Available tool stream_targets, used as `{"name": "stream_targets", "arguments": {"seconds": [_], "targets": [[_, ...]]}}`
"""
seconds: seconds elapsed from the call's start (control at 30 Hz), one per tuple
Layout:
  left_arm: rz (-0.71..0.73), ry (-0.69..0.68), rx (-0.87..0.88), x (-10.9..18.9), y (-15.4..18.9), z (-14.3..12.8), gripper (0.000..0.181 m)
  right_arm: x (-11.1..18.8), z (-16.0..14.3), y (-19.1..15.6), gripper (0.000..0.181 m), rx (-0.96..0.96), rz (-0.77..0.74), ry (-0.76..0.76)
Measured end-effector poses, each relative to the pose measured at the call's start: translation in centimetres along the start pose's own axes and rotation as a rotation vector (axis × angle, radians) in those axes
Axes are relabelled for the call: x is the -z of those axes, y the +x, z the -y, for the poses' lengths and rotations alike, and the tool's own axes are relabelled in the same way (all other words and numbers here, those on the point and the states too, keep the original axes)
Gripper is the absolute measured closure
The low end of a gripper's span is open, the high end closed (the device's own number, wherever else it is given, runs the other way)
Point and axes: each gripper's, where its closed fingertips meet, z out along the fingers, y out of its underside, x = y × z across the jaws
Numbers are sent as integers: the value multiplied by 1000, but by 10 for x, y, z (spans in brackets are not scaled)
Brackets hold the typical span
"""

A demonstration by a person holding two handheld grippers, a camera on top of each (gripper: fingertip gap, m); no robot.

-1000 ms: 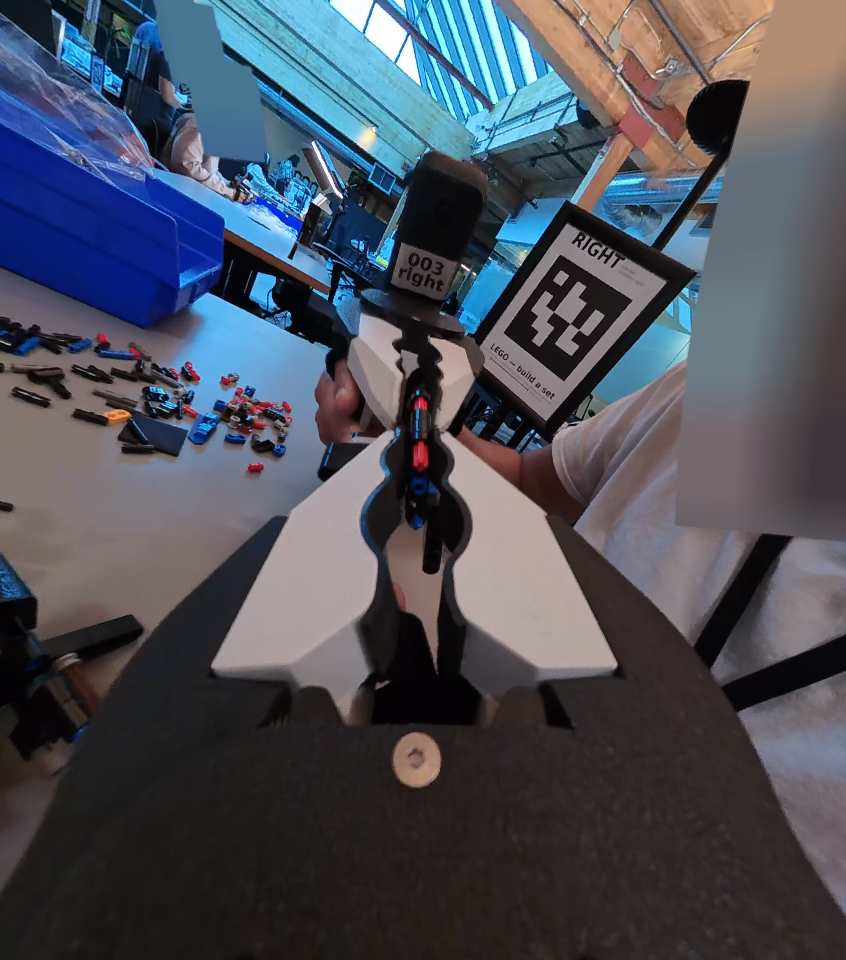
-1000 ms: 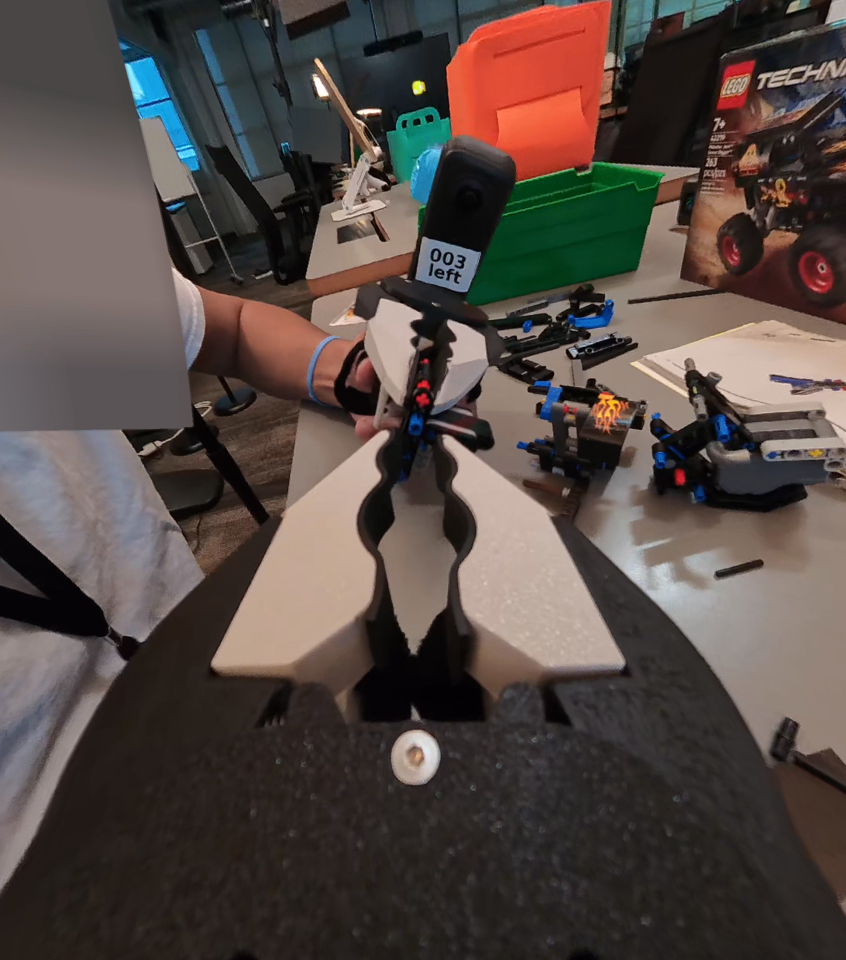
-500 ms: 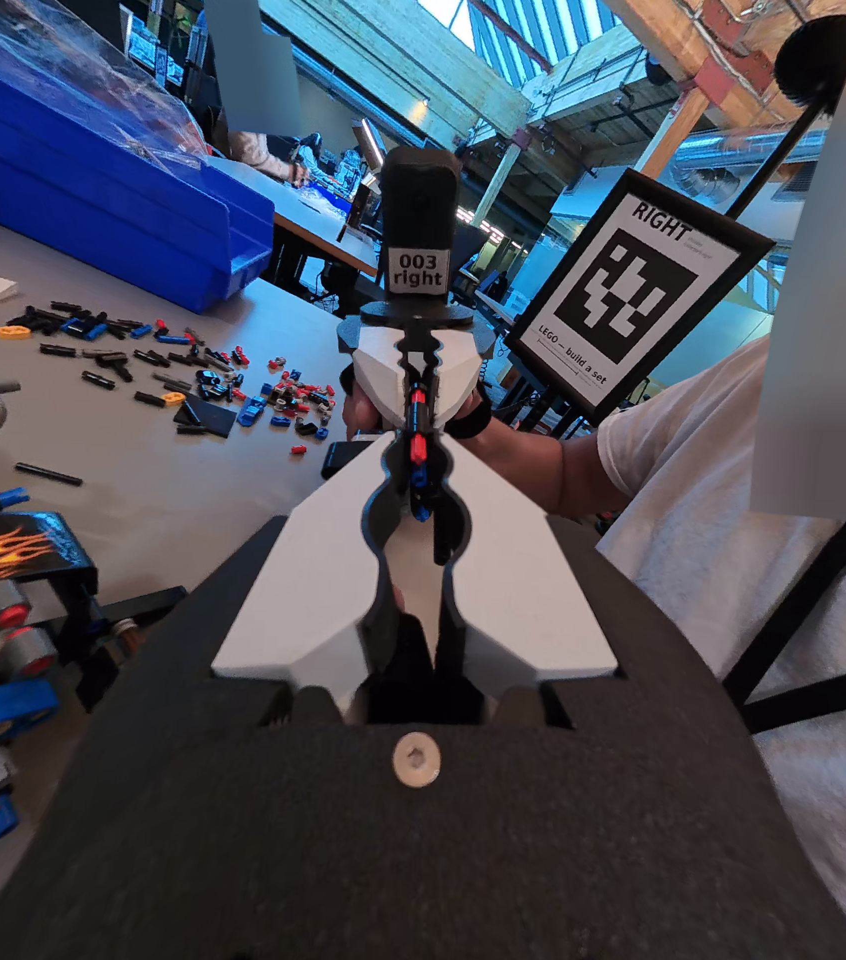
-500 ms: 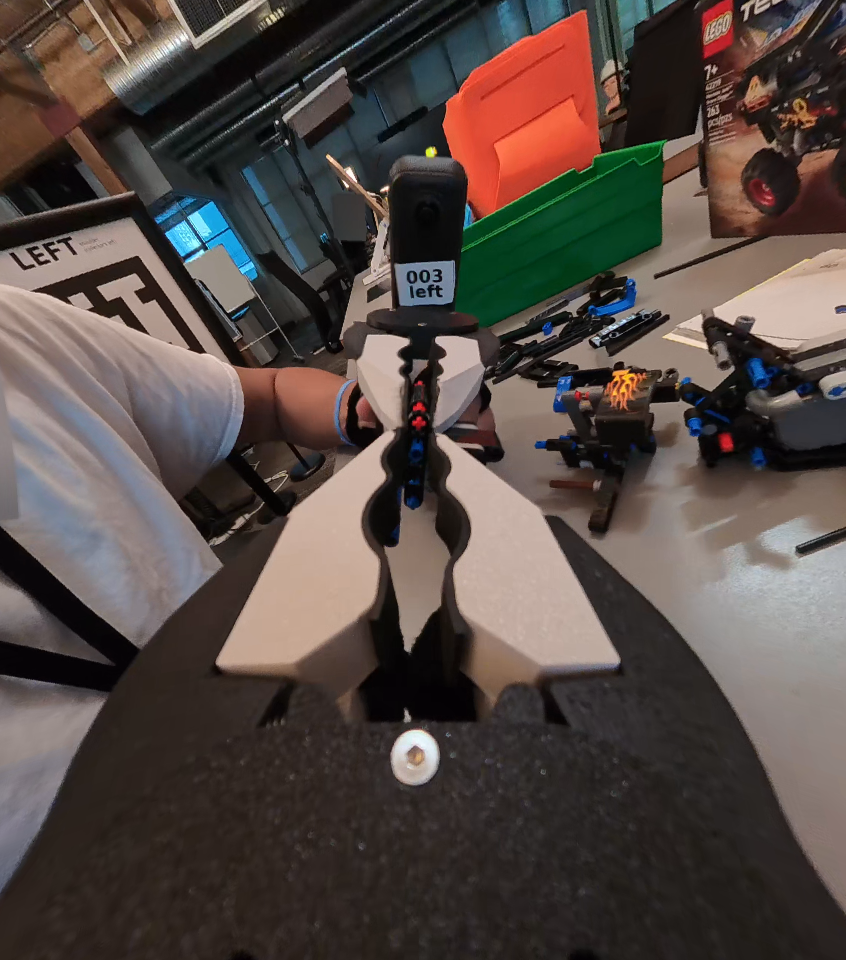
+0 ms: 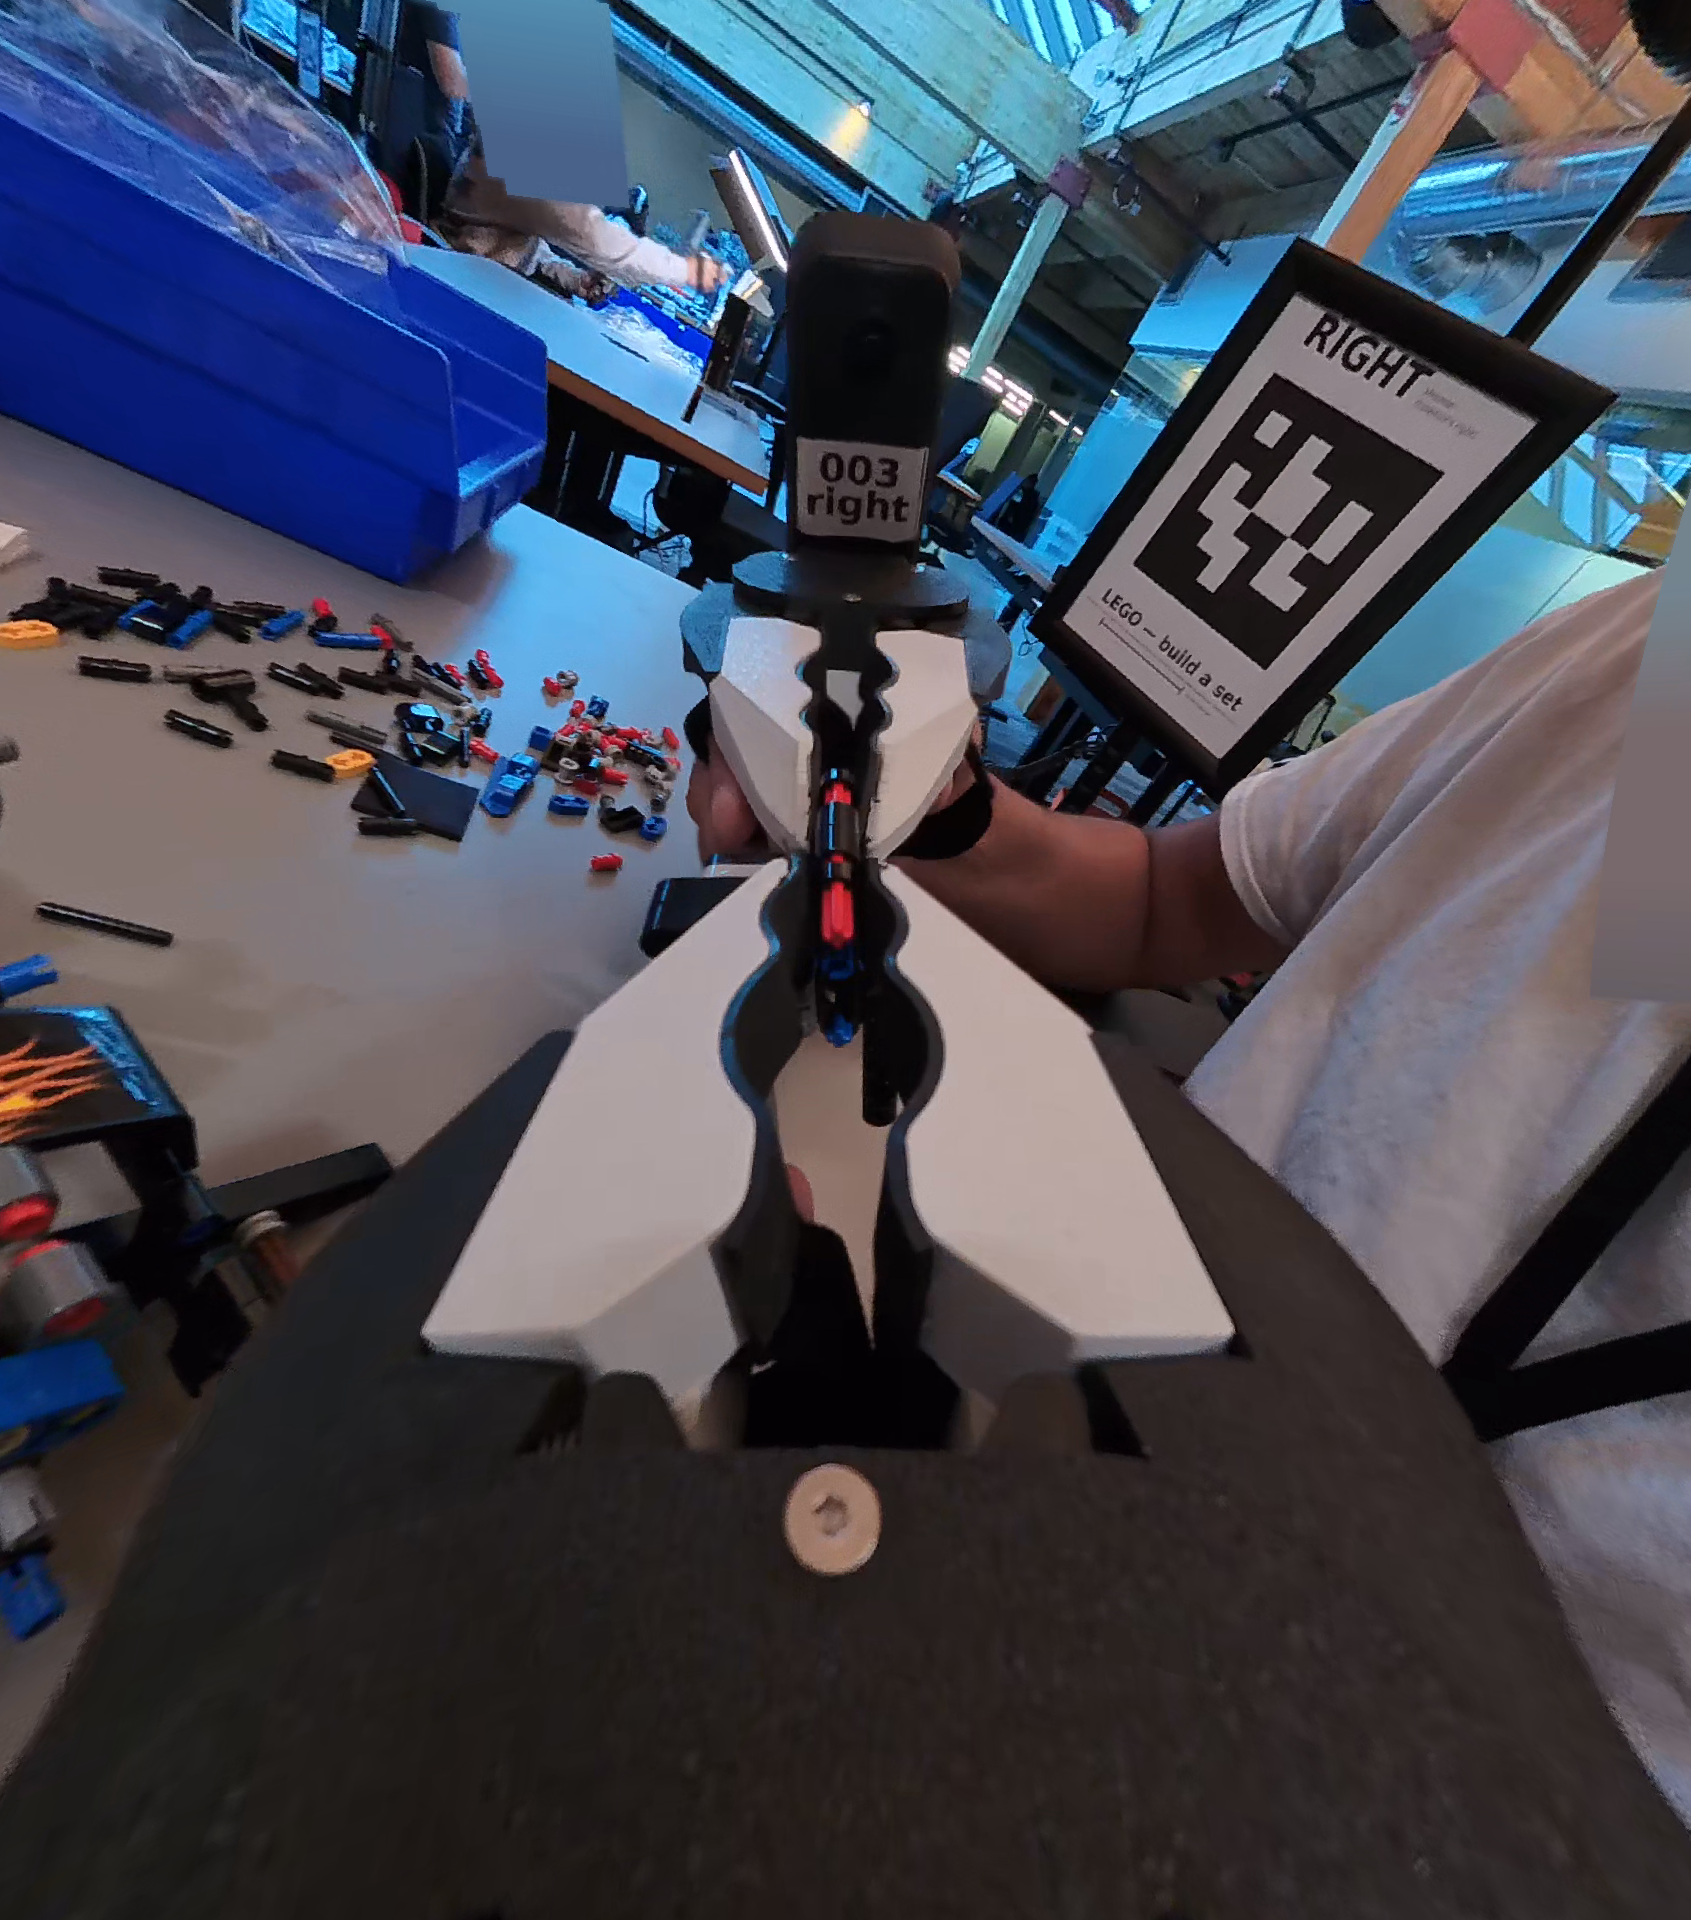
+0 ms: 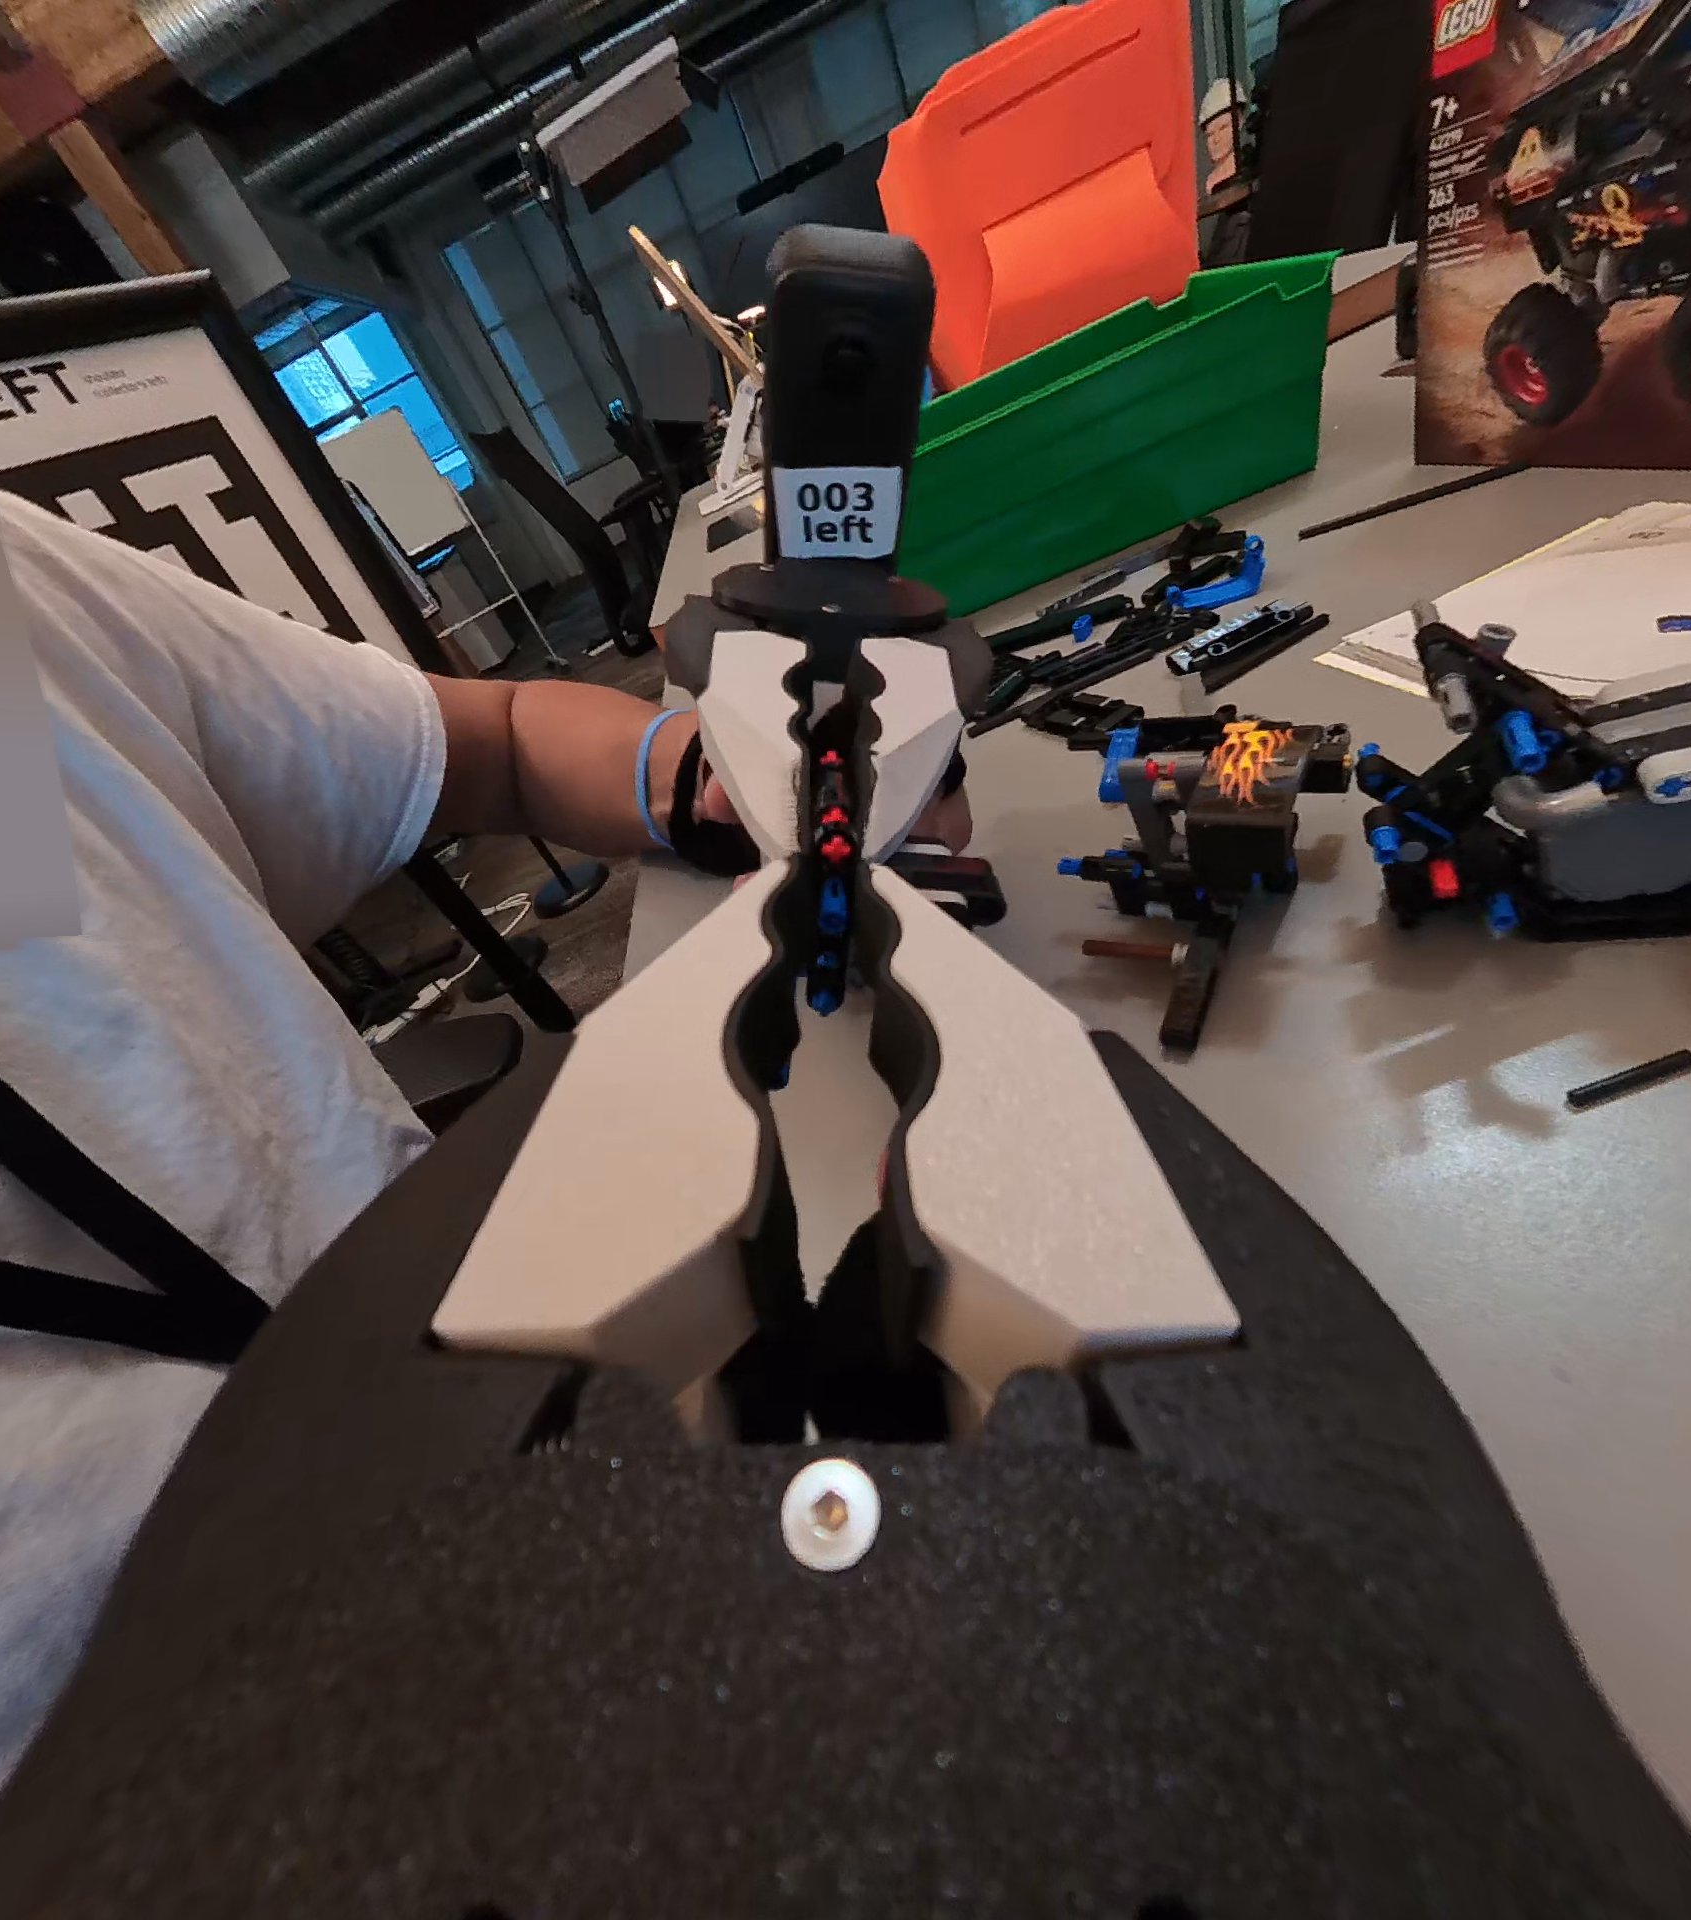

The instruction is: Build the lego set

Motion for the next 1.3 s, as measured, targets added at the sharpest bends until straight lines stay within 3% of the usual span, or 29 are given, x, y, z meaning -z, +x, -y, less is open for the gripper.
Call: {"name": "stream_targets", "arguments": {"seconds": [0.13, 0.17, 0.23, 0.3, 0.5, 0.63, 0.73, 0.9, 1.3], "targets": [[112, 41, -64, 2, -11, 11, 176, 0, 11, 12, 174, 68, -119, 37], [164, 59, -106, 4, -15, 15, 176, 0, 14, 15, 165, 101, -161, 49], [274, 64, -226, 9, -22, 19, 176, 0, 24, 13, 144, 155, -232, 76], [389, 67, -340, 12, -27, 24, 176, -1, 29, 15, 135, 196, -347, 72], [727, -33, -814, 12, -32, 25, 176, -11, 38, 12, 134, 316, -583, 62], [843, -68, -1033, 10, -25, 28, 176, -13, 32, 15, 124, 291, -618, 31], [896, -94, -1089, 12, -28, 26, 176, -14, 31, 15, 123, 257, -607, 28], [958, -136, -1167, 11, -29, 25, 176, -13, 26, 18, 133, 359, -682, -25], [1002, -195, -1180, 11, -34, 19, 176, -13, 18, 24, 134, 368, -702, -61]]}}
